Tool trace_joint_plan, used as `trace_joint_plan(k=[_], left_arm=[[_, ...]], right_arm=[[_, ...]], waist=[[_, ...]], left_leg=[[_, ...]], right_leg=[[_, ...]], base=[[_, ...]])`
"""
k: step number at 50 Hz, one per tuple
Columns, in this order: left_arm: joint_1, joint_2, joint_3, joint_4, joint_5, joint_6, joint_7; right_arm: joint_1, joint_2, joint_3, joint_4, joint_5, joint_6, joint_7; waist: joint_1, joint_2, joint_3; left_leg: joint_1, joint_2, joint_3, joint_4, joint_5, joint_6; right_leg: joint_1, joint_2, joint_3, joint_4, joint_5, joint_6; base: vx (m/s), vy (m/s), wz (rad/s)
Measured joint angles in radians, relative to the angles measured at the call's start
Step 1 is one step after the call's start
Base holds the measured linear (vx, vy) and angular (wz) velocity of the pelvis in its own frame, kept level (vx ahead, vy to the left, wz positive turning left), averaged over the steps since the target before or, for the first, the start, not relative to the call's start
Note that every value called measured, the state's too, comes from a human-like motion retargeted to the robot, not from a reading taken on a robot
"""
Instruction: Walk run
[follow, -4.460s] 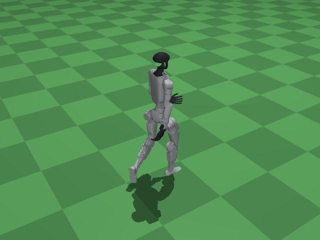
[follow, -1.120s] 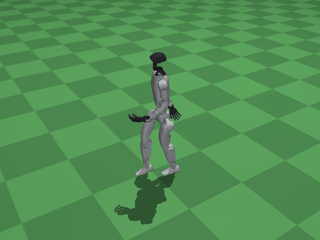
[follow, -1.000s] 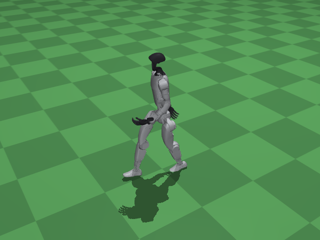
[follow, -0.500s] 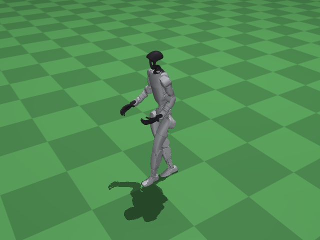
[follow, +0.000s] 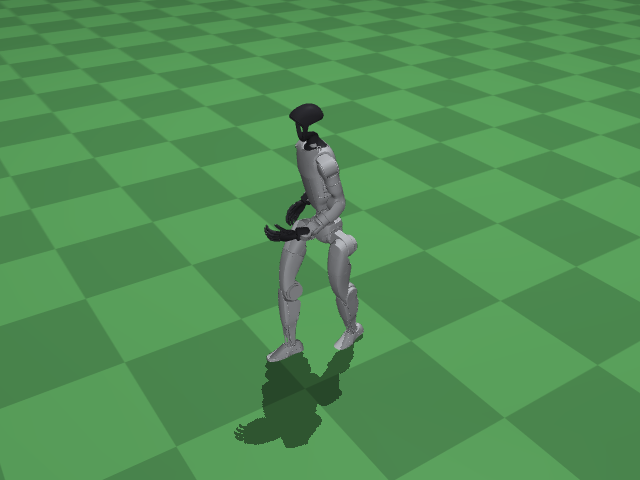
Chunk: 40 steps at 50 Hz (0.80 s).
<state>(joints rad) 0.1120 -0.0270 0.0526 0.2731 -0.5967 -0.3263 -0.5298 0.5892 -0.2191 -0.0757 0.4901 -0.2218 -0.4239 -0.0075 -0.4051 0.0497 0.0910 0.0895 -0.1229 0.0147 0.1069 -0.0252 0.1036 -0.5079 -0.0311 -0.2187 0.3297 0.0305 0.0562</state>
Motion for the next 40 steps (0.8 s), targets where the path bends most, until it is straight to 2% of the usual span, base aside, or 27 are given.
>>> trace_joint_plan(k=[2,5,7,8,10,12,13,15,17,20,23,25,26,27,28,29,30,32,33,35,37,40], left_arm=[[0.02,0.009,-0.001,-0.008,-0.012,0.003,-0.013],[0.059,0.018,0.005,-0.012,-0.02,0.006,-0.022],[0.089,0.017,0.038,-0.014,-0.006,0.007,-0.045],[0.099,0.009,0.05,-0.012,0.009,0.01,-0.059],[0.111,-0.025,0.056,0.001,0.038,0.008,-0.039],[0.123,-0.062,0.057,0.011,0.039,0.001,0.0],[0.132,-0.073,0.058,0.01,0.039,-0.007,0.013],[0.159,-0.081,0.056,0.001,0.038,-0.017,0.016],[0.179,-0.068,0.058,-0.01,0.04,-0.007,-0.008],[0.195,-0.039,0.058,-0.024,0.045,0.013,-0.042],[0.185,-0.015,0.037,-0.038,0.053,0.021,-0.041],[0.172,-0.008,0.02,-0.054,0.065,0.018,-0.03],[0.168,-0.01,0.015,-0.066,0.071,0.015,-0.024],[0.165,-0.011,0.009,-0.076,0.076,0.011,-0.017],[0.165,-0.011,0.003,-0.086,0.08,0.008,-0.009],[0.154,-0.016,0.004,-0.09,0.077,0.004,-0.006],[0.139,-0.022,0.009,-0.092,0.07,0.001,-0.004],[0.091,-0.016,0.028,-0.085,0.047,0.008,-0.001],[0.074,-0.011,0.025,-0.083,0.041,0.011,0.006],[0.049,-0.001,0.012,-0.08,0.027,0.009,0.023],[0.04,0.0,0.006,-0.084,0.02,-0.002,0.033],[0.053,0.007,-0.019,-0.102,0.011,-0.022,0.033]], right_arm=[[-0.012,0.02,0.012,-0.032,0.014,0.001,-0.034],[-0.078,0.067,0.038,-0.065,0.012,0.003,-0.114],[-0.164,0.109,0.072,-0.055,-0.008,-0.008,-0.206],[-0.221,0.129,0.089,-0.048,-0.006,-0.015,-0.255],[-0.332,0.145,0.127,-0.053,0.037,-0.046,-0.274],[-0.419,0.137,0.172,-0.1,0.108,-0.067,-0.24],[-0.46,0.135,0.189,-0.131,0.143,-0.074,-0.225],[-0.521,0.114,0.197,-0.204,0.181,-0.085,-0.217],[-0.553,0.078,0.205,-0.283,0.166,-0.078,-0.237],[-0.557,0.022,0.203,-0.374,0.091,-0.037,-0.255],[-0.513,-0.007,0.178,-0.402,0.004,0.012,-0.259],[-0.47,-0.01,0.176,-0.389,-0.032,0.035,-0.272],[-0.441,-0.008,0.183,-0.375,-0.038,0.038,-0.272],[-0.407,-0.004,0.189,-0.362,-0.042,0.035,-0.267],[-0.363,0.002,0.191,-0.348,-0.043,0.02,-0.249],[-0.321,0.005,0.188,-0.33,-0.044,0.003,-0.224],[-0.28,0.005,0.182,-0.311,-0.045,-0.014,-0.196],[-0.223,0.006,0.186,-0.264,-0.017,-0.029,-0.143],[-0.188,-0.004,0.197,-0.253,0.019,-0.047,-0.111],[-0.116,-0.053,0.208,-0.246,0.114,-0.088,-0.042],[-0.048,-0.12,0.215,-0.248,0.196,-0.105,0.013],[0.033,-0.2,0.197,-0.268,0.27,-0.109,0.049]], waist=[[-0.015,-0.001,-0.013],[-0.019,-0.015,-0.048],[0.001,-0.025,-0.063],[0.017,-0.026,-0.052],[0.051,-0.014,-0.021],[0.07,-0.056,-0.055],[0.077,-0.061,-0.062],[0.097,-0.075,-0.068],[0.145,-0.1,-0.07],[0.235,-0.123,-0.078],[0.302,-0.111,-0.07],[0.316,-0.115,-0.06],[0.318,-0.122,-0.062],[0.312,-0.126,-0.065],[0.293,-0.124,-0.072],[0.253,-0.144,-0.066],[0.205,-0.174,-0.054],[0.178,-0.164,-0.044],[0.207,-0.111,-0.051],[0.2,-0.055,-0.052],[0.176,-0.031,-0.051],[0.097,0.012,-0.053]], left_leg=[[0.058,0.003,-0.001,0.007,0.064,-0.041],[0.101,0.005,0.011,0.113,0.267,-0.137],[0.046,0.002,0.063,0.325,0.465,-0.203],[-0.011,0.027,0.092,0.488,0.528,-0.218],[-0.133,0.094,0.1,0.849,0.549,-0.238],[-0.225,0.001,0.075,0.885,0.478,-0.216],[-0.27,-0.005,0.075,0.902,0.408,-0.188],[-0.363,0.024,0.103,0.905,0.281,-0.127],[-0.445,0.072,0.172,0.822,0.169,-0.086],[-0.521,0.101,0.26,0.547,0.089,-0.049],[-0.5,0.046,0.244,0.191,0.021,-0.054],[-0.471,0.007,0.187,0.059,0.03,-0.061],[-0.461,-0.006,0.203,0.059,0.064,0.028],[-0.448,-0.016,0.203,0.079,0.055,0.094],[-0.429,-0.021,0.174,0.139,-0.038,0.113],[-0.416,-0.057,0.122,0.208,-0.103,0.113],[-0.406,-0.108,0.058,0.281,-0.155,0.104],[-0.36,-0.064,0.116,0.33,-0.213,0.106],[-0.34,0.015,0.118,0.302,-0.217,0.092],[-0.282,0.073,0.096,0.278,-0.242,0.073],[-0.224,0.071,0.097,0.233,-0.21,0.059],[-0.127,0.064,0.075,0.137,-0.06,0.015]], right_leg=[[0.001,-0.005,0.048,-0.1,-0.055,0.009],[0.02,0.009,0.023,-0.085,0.032,-0.11],[0.054,0.031,0.08,-0.005,-0.077,-0.16],[0.072,0.08,0.171,0.034,-0.135,-0.167],[0.154,0.084,0.108,0.053,-0.176,-0.167],[0.219,0.055,0.158,0.009,-0.19,-0.172],[0.25,0.061,0.166,-0.008,-0.2,-0.178],[0.327,0.075,0.169,-0.078,-0.18,-0.197],[0.396,0.088,0.162,-0.149,-0.116,-0.208],[0.483,0.101,0.111,-0.216,0.024,-0.201],[0.583,0.139,0.074,-0.243,0.159,-0.183],[0.641,0.147,0.057,-0.22,0.258,-0.164],[0.655,0.143,0.053,-0.181,0.324,-0.143],[0.659,0.144,0.048,-0.125,0.393,-0.12],[0.641,0.157,0.041,-0.036,0.468,-0.094],[0.595,0.133,0.027,0.145,0.493,-0.068],[0.535,0.092,0.01,0.372,0.493,-0.041],[0.446,0.051,-0.029,0.582,0.493,-0.038],[0.406,0.105,-0.023,0.543,0.493,-0.06],[0.294,0.15,-0.026,0.543,0.382,-0.107],[0.181,0.137,-0.007,0.533,0.246,-0.102],[0.056,0.089,-0.014,0.363,0.109,-0.068]], base=[[1.08,-0.45,0.13],[1.27,-0.55,-0.22],[1.28,-0.61,-0.69],[1.27,-0.53,-0.81],[1.15,-0.34,-0.92],[0.96,-0.2,-0.69],[1.1,-0.25,-0.44],[1.36,-0.37,-0.33],[1.3,-0.42,-0.71],[1.26,-0.33,-0.83],[1.11,-0.22,-0.36],[1.43,-0.27,0.03],[1.49,-0.3,0.21],[1.59,-0.31,0.45],[1.65,-0.3,0.95],[1.62,-0.29,1.44],[1.29,-0.3,1.25],[0.98,-0.33,0.0],[1.06,-0.41,-0.92],[1.3,-0.49,-0.44],[1.22,-0.35,0.19],[1.32,-0.31,0.73]])
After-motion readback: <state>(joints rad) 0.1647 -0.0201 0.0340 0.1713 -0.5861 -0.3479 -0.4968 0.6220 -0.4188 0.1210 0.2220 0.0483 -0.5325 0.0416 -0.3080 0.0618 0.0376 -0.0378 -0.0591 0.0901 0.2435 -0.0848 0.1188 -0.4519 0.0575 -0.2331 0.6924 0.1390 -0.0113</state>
